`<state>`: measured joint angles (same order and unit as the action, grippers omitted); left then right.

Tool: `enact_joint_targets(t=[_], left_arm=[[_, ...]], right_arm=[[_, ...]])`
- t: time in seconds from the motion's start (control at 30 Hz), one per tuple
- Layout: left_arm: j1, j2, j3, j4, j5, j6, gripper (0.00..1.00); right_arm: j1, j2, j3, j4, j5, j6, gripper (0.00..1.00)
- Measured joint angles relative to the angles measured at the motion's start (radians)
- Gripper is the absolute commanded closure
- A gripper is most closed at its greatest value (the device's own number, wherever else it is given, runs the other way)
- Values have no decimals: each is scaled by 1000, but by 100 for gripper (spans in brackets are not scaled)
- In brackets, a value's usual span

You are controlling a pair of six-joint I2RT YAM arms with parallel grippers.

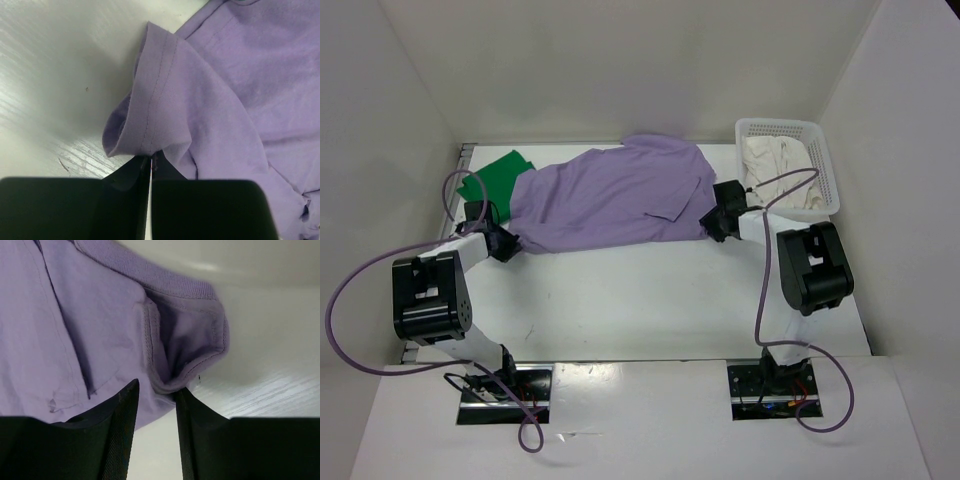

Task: Fold and stack the t-shirts
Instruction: Fold the flattened tshirt in 1/3 of the way

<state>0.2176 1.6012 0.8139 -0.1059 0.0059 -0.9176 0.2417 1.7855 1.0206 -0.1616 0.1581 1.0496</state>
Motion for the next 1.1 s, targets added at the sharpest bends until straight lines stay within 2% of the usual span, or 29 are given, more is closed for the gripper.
enact_joint_targets(t=[0.07, 0.17, 0.2, 0.43, 0.77, 0.97, 1.0, 1.03, 1.1], left_arm=[[0, -1, 0, -6, -2, 6, 100], [0, -6, 0, -15, -2, 23, 100], [0, -11, 0, -20, -2, 27, 100], [0, -51, 0, -65, -9, 55, 100], [0, -130, 0, -169, -32, 110, 100], [-2, -259, -1, -310, -23, 153, 100], [-8, -273, 0, -340, -21, 158, 98], [-16, -285, 2, -372, -18, 161, 80], [-40, -294, 18, -441, -12, 179, 56]], right_arm=[[3, -13, -16, 2, 7, 1, 66], [8, -43, -49, -32, 11, 9, 87], [8, -42, -49, -44, 11, 11, 99], [13, -86, -87, -79, 14, 16, 100], [17, -440, -296, -179, 14, 25, 100], [-39, -761, -404, -335, -40, 43, 100], [-45, -801, -410, -358, -50, 51, 100], [-47, -827, -411, -378, -60, 55, 100], [-49, -857, -411, -411, -82, 62, 100]])
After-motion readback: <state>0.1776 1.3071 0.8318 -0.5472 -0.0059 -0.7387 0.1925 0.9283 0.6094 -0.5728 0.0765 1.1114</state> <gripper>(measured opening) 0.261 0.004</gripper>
